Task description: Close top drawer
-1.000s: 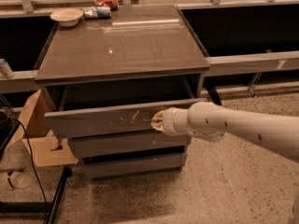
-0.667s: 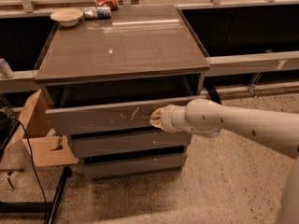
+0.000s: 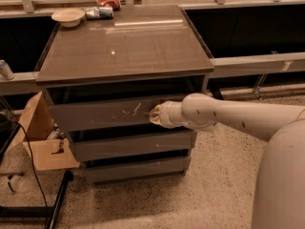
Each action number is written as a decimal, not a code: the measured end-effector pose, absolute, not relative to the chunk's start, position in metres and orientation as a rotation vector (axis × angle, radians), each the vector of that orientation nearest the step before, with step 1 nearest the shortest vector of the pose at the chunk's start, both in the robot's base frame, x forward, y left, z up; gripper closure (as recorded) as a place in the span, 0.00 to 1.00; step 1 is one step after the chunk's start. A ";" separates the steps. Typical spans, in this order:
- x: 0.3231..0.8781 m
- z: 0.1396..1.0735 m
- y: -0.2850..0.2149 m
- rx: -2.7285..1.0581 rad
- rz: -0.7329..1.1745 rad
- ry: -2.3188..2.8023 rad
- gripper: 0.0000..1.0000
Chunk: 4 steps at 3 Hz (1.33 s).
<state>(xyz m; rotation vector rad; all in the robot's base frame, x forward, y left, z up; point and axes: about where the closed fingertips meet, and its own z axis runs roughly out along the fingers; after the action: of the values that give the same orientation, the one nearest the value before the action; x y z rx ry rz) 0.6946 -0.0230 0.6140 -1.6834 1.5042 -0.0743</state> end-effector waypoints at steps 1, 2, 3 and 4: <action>0.698 0.612 -0.021 -1.691 -0.074 1.503 1.00; 0.697 0.612 -0.021 -1.691 -0.074 1.503 1.00; 0.677 0.615 -0.027 -1.706 -0.044 1.527 1.00; 0.651 0.619 -0.035 -1.728 0.007 1.561 1.00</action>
Offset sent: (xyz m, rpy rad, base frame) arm -0.0071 -0.0042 -0.0037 -0.0093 0.0490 0.0115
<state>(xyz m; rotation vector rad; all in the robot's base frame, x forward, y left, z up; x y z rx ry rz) 0.6513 -0.0348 0.6186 -1.7277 1.5606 0.0073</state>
